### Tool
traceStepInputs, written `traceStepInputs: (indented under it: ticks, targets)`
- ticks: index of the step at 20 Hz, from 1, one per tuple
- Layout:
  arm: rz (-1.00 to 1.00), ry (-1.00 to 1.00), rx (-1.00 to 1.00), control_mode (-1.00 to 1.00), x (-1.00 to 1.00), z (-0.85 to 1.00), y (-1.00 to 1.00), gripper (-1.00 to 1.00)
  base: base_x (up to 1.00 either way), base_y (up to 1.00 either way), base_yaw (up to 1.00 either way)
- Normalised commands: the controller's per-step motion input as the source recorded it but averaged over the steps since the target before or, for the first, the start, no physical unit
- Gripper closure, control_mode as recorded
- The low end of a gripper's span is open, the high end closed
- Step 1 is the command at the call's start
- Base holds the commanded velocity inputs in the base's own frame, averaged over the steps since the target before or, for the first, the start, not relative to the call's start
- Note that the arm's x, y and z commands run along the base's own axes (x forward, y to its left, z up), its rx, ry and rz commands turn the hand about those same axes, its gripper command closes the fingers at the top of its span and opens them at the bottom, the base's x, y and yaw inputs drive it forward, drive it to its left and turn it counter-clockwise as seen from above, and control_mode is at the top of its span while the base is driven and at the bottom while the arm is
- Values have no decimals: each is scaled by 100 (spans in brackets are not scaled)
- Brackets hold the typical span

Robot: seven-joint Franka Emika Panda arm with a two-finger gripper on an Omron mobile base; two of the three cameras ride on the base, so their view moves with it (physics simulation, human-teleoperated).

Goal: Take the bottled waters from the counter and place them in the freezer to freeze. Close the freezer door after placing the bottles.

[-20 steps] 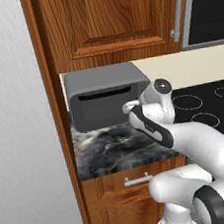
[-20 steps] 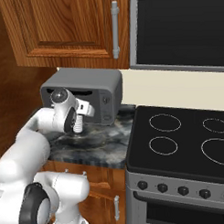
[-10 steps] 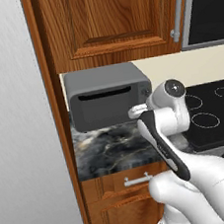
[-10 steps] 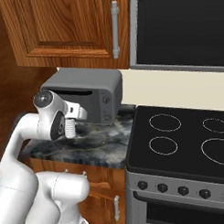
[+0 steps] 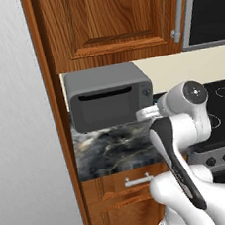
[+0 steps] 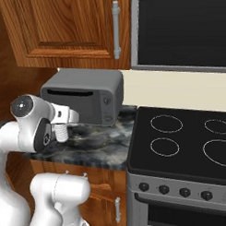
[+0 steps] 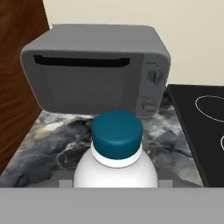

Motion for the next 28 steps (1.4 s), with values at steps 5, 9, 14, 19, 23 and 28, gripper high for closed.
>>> traceStepInputs:
  ticks: [5,9,14,19,23,28]
  targets:
    - [0,-1,0,-100,-66,34,0,100,0,0,0]
    - [0,0,0,-100,-70,25,0,100,0,0,0]
    - [0,0,0,-100,-32,6,0,100,0,0,0]
    - [0,0,0,-100,0,0,0,100,0,0,0]
    - [0,0,0,-100,0,0,0,100,0,0,0]
    - [0,0,0,-100,0,0,0,100,0,0,0]
